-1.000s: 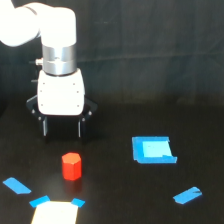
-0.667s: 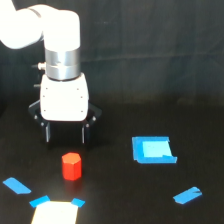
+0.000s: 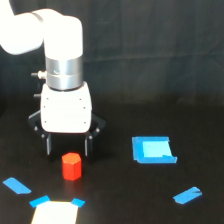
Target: Pick up the red object from the table
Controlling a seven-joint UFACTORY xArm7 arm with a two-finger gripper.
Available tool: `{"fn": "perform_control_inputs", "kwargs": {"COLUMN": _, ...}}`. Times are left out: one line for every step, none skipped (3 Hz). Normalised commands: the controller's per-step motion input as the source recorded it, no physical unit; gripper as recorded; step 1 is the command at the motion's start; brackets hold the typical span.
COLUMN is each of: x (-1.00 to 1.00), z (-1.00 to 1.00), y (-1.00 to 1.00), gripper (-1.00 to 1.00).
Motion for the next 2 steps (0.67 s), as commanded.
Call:
{"fn": "perform_control_inputs", "kwargs": {"x": 0.37, "z": -0.69, "y": -0.65, "gripper": 0.53}}
{"fn": "perform_control_inputs", "kwargs": {"x": 0.19, "z": -1.00, "y": -0.15, "gripper": -0.47}}
